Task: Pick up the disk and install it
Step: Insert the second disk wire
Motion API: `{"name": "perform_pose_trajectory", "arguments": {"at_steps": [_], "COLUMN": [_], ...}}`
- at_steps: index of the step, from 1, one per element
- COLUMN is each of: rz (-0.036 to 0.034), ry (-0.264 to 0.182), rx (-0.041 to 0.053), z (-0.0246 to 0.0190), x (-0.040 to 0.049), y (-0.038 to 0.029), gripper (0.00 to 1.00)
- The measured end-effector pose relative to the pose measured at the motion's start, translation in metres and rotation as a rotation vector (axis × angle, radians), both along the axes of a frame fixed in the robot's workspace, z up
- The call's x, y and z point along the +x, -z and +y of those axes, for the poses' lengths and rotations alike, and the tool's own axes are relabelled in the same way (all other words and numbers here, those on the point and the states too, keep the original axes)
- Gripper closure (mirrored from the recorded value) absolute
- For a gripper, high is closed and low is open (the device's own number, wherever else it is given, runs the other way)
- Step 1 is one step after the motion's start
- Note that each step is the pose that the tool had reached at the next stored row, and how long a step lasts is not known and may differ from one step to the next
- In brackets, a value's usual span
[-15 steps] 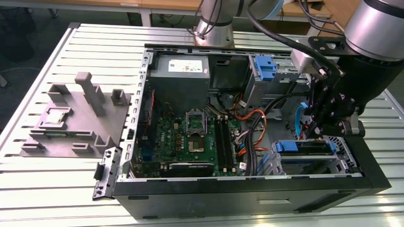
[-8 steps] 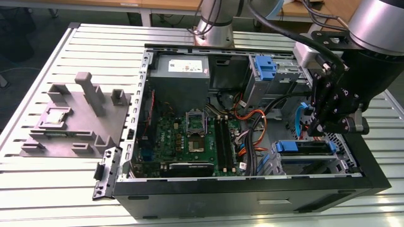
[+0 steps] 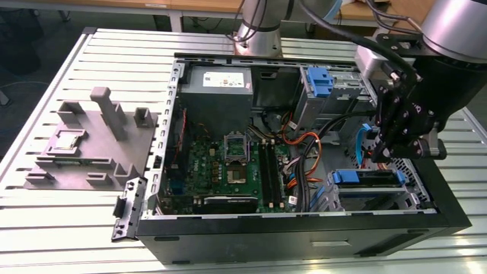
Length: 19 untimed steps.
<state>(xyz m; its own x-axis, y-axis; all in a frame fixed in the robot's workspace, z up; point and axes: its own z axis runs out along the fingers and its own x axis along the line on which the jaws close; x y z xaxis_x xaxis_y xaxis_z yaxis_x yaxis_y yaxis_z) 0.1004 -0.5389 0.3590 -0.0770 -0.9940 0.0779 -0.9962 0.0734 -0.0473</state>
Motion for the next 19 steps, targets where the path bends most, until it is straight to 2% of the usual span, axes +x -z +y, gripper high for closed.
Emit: {"name": "perform_pose_trajectory", "arguments": {"at_steps": [3,6,10,13,14,19], "rz": [0.0000,0.0000,0.0000,0.0000,0.0000,0.0000], "ry": [0.000,0.000,0.000,0.000,0.000,0.000], "rx": [-0.0003,-0.0007,-0.0006,-0.0025,-0.0055,-0.0059], "z": [0.0037,0.0114,0.0187,0.0226,0.0283,0.0284], "x": [-0.0001,-0.0001,-0.0001,-0.0001,-0.0001,-0.0001], "y": [-0.0044,-0.0086,-0.0140,-0.0149,-0.0148,-0.0150], "gripper": [0.90,0.90,0.90,0.90,0.90,0.90]}}
